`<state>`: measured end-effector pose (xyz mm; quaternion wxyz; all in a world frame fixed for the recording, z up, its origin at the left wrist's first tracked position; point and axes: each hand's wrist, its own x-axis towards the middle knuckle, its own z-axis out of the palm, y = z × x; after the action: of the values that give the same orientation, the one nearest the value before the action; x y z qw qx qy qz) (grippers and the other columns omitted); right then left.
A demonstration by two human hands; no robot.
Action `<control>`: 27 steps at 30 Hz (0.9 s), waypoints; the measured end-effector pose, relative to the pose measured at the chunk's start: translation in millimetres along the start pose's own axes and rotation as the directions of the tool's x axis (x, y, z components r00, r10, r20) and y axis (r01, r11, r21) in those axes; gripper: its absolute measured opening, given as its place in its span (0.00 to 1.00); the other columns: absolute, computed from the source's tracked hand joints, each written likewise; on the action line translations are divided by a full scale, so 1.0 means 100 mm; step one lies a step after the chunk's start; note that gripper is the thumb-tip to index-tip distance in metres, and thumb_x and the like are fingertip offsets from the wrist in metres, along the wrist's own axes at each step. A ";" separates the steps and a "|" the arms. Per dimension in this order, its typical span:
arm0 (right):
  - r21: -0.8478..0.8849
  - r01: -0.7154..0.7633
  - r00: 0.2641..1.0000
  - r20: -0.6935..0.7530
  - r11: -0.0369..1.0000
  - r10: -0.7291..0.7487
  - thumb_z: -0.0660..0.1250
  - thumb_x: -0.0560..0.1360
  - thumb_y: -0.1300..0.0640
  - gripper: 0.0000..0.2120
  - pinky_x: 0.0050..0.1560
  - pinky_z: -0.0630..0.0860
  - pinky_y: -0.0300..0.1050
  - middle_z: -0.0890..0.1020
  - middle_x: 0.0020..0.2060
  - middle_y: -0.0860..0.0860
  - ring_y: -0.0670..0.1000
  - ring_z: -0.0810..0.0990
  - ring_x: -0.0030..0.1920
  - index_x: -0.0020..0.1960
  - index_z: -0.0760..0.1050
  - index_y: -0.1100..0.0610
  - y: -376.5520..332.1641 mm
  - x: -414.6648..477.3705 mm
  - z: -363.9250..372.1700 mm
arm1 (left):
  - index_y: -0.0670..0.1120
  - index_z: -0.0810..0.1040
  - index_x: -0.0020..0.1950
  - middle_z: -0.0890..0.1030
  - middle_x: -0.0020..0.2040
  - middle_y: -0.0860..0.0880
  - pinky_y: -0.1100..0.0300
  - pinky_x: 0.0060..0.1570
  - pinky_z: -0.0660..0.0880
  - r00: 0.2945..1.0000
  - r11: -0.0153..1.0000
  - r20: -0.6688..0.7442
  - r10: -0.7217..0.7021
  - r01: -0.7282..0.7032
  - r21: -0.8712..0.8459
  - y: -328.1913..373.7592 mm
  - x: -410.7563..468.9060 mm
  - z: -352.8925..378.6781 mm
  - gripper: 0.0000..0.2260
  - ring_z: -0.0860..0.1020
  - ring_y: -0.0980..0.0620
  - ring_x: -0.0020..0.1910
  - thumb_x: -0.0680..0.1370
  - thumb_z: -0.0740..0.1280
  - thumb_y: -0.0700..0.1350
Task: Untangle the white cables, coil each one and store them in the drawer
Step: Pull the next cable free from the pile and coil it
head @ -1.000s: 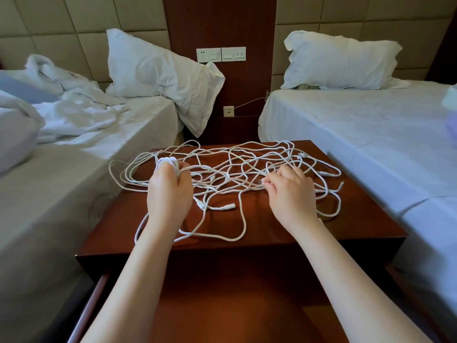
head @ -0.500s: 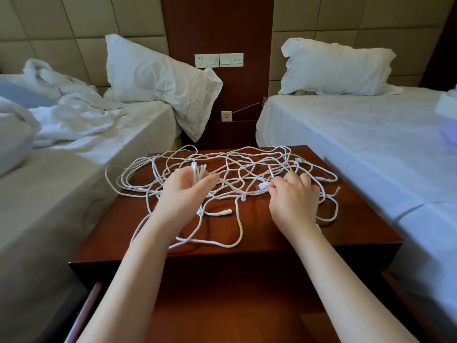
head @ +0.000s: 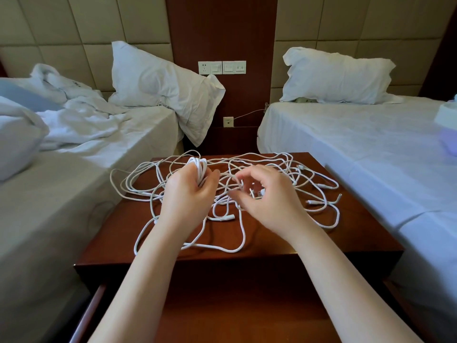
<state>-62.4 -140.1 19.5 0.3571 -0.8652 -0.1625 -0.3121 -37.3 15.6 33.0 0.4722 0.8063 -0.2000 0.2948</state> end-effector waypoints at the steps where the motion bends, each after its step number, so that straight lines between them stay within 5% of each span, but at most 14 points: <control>1: -0.044 0.017 1.000 0.003 0.999 -0.017 0.74 0.72 0.55 0.05 0.39 0.70 0.31 0.78 0.35 0.45 0.43 0.75 0.38 0.44 0.80 0.54 0.03 0.00 0.03 | 0.35 0.67 0.33 0.65 0.27 0.47 0.65 0.28 0.62 1.000 1.000 -0.002 0.006 -0.006 -0.011 0.01 0.00 0.00 0.16 0.64 0.55 0.27 0.77 0.66 0.41; 5: 0.117 -0.047 0.993 -0.102 0.992 0.059 0.69 0.76 0.57 0.05 0.38 0.74 0.37 0.81 0.34 0.47 0.46 0.79 0.37 0.42 0.80 0.56 0.09 -0.03 0.04 | 0.34 0.63 0.32 0.61 0.25 0.50 0.65 0.26 0.61 0.999 0.999 -0.048 0.007 -0.009 -0.040 0.02 0.00 -0.03 0.19 0.62 0.55 0.26 0.78 0.66 0.40; 9: 0.373 -0.112 0.981 -0.106 0.921 0.162 0.63 0.80 0.56 0.06 0.47 0.74 0.28 0.84 0.39 0.45 0.42 0.81 0.45 0.47 0.78 0.53 0.01 -0.02 -0.03 | 0.36 0.64 0.32 0.63 0.25 0.51 0.65 0.26 0.61 1.000 0.999 0.001 -0.001 0.001 -0.041 -0.01 -0.03 0.00 0.18 0.63 0.56 0.25 0.78 0.65 0.42; 11: 0.487 -0.130 0.972 -0.112 0.864 0.209 0.61 0.81 0.57 0.06 0.44 0.74 0.30 0.82 0.33 0.47 0.43 0.81 0.37 0.47 0.75 0.54 -0.01 -0.02 -0.02 | 0.40 0.65 0.33 0.65 0.27 0.51 0.65 0.28 0.62 0.997 0.999 0.066 -0.029 0.031 -0.026 -0.01 -0.06 0.04 0.15 0.64 0.57 0.27 0.75 0.66 0.42; 13: 0.433 -0.079 0.965 -0.192 0.898 0.177 0.62 0.80 0.58 0.05 0.35 0.73 0.34 0.77 0.29 0.45 0.43 0.75 0.30 0.46 0.75 0.53 -0.01 -0.03 0.00 | 0.45 0.62 0.32 0.65 0.30 0.50 0.63 0.30 0.61 0.993 0.995 0.106 -0.052 0.043 0.085 -0.01 -0.07 0.07 0.15 0.63 0.56 0.29 0.73 0.66 0.41; 18: 0.099 0.133 0.902 -0.424 0.986 -0.079 0.70 0.75 0.57 0.02 0.29 0.73 0.38 0.78 0.32 0.40 0.45 0.78 0.32 0.46 0.80 0.56 0.04 -0.01 -0.04 | 0.46 0.59 0.31 0.63 0.27 0.51 0.65 0.25 0.57 0.981 0.957 0.103 -0.162 0.131 0.258 -0.05 -0.06 0.07 0.20 0.60 0.55 0.26 0.79 0.64 0.46; 21: 0.076 0.156 0.880 -0.463 0.985 -0.103 0.70 0.75 0.60 0.02 0.29 0.67 0.30 0.75 0.32 0.36 0.41 0.75 0.31 0.45 0.80 0.58 0.03 0.01 -0.08 | 0.38 0.71 0.32 0.64 0.23 0.55 0.67 0.25 0.59 0.937 0.988 0.314 -0.155 0.143 0.062 -0.04 -0.09 0.12 0.19 0.62 0.57 0.23 0.80 0.61 0.47; 23: 0.098 0.120 0.870 -0.489 0.988 -0.057 0.69 0.77 0.58 0.03 0.28 0.69 0.37 0.76 0.31 0.38 0.42 0.75 0.31 0.45 0.79 0.58 0.06 0.03 -0.09 | 0.38 0.75 0.34 0.65 0.22 0.53 0.65 0.27 0.62 0.844 0.952 0.518 -0.137 0.257 -0.168 0.04 -0.11 0.13 0.19 0.63 0.57 0.22 0.81 0.59 0.46; 27: 0.167 -0.018 0.934 -0.349 0.986 0.076 0.65 0.79 0.53 0.07 0.36 0.75 0.51 0.80 0.32 0.45 0.46 0.78 0.34 0.44 0.79 0.53 0.23 -0.01 -0.07 | 0.40 0.74 0.34 0.63 0.21 0.53 0.66 0.23 0.61 0.696 0.652 0.713 0.088 0.501 -0.569 0.22 -0.12 0.11 0.16 0.59 0.56 0.20 0.78 0.57 0.46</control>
<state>-54.8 -160.7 10.4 0.4567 -0.7668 -0.0996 -0.4400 -56.8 -3.7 35.1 0.6760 0.6152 -0.3575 -0.1916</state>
